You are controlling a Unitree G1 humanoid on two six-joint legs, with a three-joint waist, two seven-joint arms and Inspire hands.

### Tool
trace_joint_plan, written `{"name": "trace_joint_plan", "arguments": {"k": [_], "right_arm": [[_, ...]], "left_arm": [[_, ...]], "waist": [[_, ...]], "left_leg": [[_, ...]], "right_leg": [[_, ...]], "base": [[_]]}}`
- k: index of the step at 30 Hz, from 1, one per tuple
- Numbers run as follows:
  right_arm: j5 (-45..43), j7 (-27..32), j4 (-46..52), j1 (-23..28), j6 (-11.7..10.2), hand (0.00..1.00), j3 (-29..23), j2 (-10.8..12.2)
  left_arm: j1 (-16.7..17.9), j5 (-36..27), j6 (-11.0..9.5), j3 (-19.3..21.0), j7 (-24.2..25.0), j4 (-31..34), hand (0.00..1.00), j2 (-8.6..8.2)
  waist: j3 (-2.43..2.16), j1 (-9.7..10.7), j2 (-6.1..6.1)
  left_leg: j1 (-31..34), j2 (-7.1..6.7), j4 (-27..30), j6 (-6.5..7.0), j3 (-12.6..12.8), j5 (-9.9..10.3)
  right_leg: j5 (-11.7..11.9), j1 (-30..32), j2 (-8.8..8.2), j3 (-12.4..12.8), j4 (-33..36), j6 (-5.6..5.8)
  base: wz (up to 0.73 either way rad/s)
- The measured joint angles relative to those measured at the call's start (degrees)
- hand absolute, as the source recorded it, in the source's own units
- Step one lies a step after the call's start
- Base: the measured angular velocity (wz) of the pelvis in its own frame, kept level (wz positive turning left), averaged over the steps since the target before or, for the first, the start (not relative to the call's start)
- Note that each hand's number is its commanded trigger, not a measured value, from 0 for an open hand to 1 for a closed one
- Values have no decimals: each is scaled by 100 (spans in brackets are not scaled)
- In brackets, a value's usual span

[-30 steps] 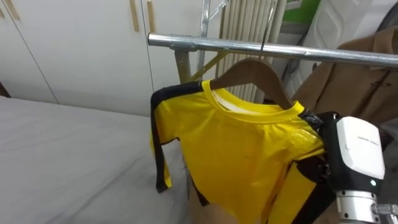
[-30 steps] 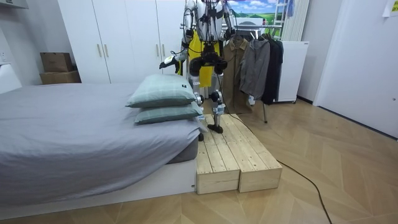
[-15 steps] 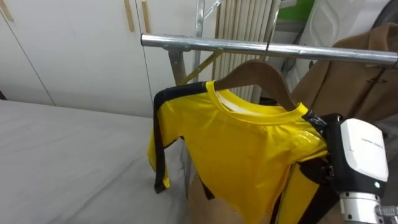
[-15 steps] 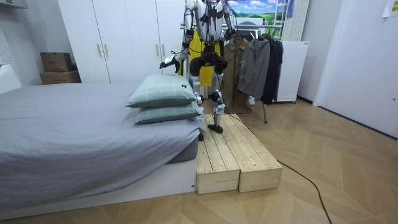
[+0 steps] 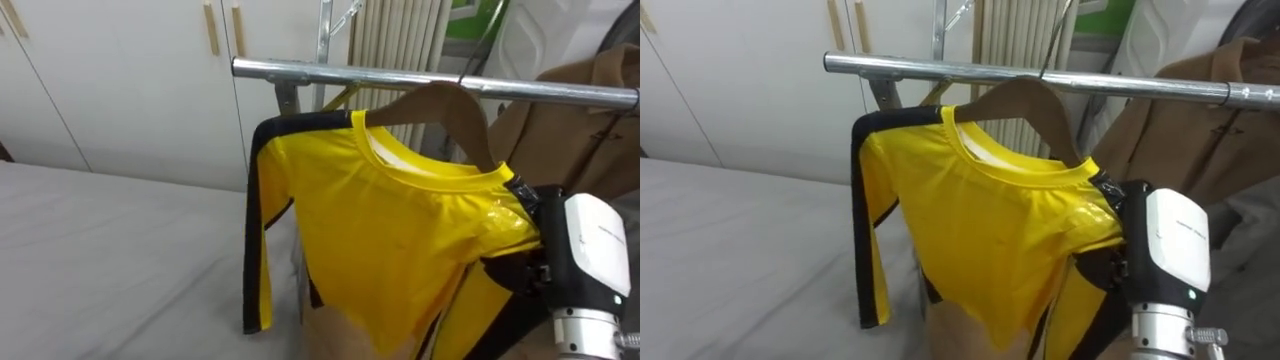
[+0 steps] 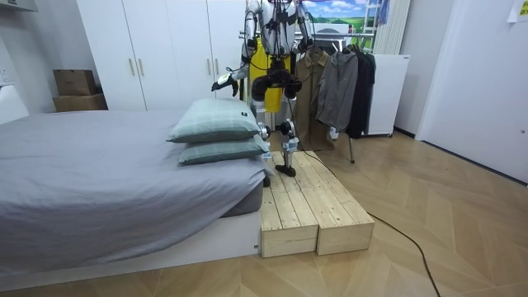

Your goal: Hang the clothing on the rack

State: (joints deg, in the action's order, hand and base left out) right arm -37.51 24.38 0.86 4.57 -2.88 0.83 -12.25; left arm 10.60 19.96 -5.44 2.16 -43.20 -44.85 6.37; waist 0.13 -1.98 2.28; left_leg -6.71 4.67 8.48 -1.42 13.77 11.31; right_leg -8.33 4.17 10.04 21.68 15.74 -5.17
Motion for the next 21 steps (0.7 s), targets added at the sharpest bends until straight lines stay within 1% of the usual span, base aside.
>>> {"name": "trace_joint_plan", "arguments": {"k": [5,8,10,12,13,14,15,17,21], "right_arm": [[466,-142,-2,3,0,100,-112,-2],[681,-198,-11,4,0,100,-194,-4],[919,-260,-70,4,0,100,-214,-44],[1432,-456,-225,1,4,100,-211,-141],[1542,-509,-258,1,14,100,-211,-148],[1735,-602,-313,1,46,100,-210,-147],[1851,-679,-390,0,50,100,-211,-145],[1973,-769,-471,0,56,100,-211,-145],[2180,-909,-664,-28,97,100,-212,-157]], "left_arm": [[65,68,0,5,15,4,0,41],[94,85,0,5,25,60,0,91],[99,98,1,6,32,193,0,104],[51,104,-11,-6,33,218,0,107],[53,106,-11,-6,33,218,0,110],[70,106,-10,-6,33,218,0,111],[83,106,-6,-6,33,218,0,111],[108,106,-6,-8,33,218,0,111],[117,112,-7,-8,33,218,0,111]], "waist": [[0,0,9],[5,2,42],[13,-3,69],[10,-19,103],[12,-24,107],[13,-25,108],[21,-25,123],[29,-29,134],[29,-28,139]], "left_leg": [[-1,2,0,0,3,0],[-1,5,0,0,-8,0],[2,8,-1,-2,-36,1],[1,19,-1,-20,-36,12],[1,27,-1,-33,-34,19],[1,51,0,-77,-31,46],[1,56,0,-84,-30,51],[2,58,0,-84,-30,51],[6,58,0,-85,-32,50]], "right_leg": [[-1,-8,1,-43,-10,-2],[1,-11,-6,-57,-8,-4],[0,-18,-13,-110,-11,-5],[1,-21,-14,-136,-10,-6],[1,-23,-14,-141,-10,-6],[5,-22,-4,-144,-14,-13],[6,-22,-2,-156,-15,-15],[7,-22,-1,-162,-15,-16],[7,-17,-2,-182,-16,-16]], "base": [[3],[2],[10],[7],[0],[0],[0],[0],[0]]}}
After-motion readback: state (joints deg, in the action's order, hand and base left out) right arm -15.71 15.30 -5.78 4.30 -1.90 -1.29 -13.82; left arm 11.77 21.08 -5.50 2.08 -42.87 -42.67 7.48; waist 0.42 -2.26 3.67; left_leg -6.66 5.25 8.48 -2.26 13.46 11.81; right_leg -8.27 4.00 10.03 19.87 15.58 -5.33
